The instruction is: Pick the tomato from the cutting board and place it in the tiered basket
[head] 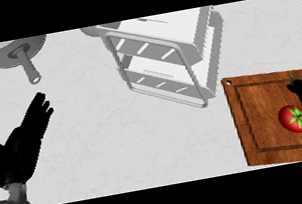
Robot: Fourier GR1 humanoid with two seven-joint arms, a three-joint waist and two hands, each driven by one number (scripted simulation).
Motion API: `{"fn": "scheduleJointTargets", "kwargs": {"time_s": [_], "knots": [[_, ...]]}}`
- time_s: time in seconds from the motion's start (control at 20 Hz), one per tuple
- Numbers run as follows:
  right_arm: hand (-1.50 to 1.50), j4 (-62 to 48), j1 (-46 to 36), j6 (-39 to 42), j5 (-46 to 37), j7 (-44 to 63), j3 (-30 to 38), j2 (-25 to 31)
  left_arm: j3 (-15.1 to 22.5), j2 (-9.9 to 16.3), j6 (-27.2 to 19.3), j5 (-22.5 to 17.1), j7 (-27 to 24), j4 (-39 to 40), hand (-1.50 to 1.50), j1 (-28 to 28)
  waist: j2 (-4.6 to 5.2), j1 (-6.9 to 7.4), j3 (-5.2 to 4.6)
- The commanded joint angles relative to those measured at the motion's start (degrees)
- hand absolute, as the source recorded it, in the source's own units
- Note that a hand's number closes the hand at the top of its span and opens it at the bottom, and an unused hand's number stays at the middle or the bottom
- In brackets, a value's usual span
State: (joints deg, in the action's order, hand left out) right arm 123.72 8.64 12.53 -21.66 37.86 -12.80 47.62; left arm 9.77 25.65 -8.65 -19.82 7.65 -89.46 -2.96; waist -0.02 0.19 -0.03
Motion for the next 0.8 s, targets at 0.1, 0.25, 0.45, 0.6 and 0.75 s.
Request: {"fn": "scheduleJointTargets", "kwargs": {"time_s": [0.1,0.25,0.45,0.6,0.75], "knots": [[-1.50,-8.22,0.28,0.54,-7.51,-2.86,-1.26,-5.21,-2.98,-0.43,3.25,0.74,0.18,1.55,0.00,-0.81,0.02,-0.26,0.04],[-1.50,-17.49,-2.31,-2.74,-11.91,-8.33,-2.60,-8.81,-1.28,-2.73,0.04,2.79,3.34,-2.92,0.00,-0.25,0.04,0.01,0.07],[-1.50,-20.35,-1.68,-5.00,-16.72,-12.20,-1.48,-11.57,-5.12,-3.46,4.46,2.58,0.02,4.69,0.00,-2.30,0.06,-0.32,0.04],[-1.50,-24.96,-4.73,-7.18,-20.48,-11.65,-1.57,-14.88,-5.42,-2.38,4.26,2.73,4.84,-1.34,0.00,-1.26,0.05,0.03,0.06],[-1.50,-23.68,-2.48,-6.06,-21.16,-15.69,2.28,-13.70,-6.83,-4.73,6.38,3.77,1.49,2.41,0.00,-0.30,0.02,-0.29,0.03]]}}
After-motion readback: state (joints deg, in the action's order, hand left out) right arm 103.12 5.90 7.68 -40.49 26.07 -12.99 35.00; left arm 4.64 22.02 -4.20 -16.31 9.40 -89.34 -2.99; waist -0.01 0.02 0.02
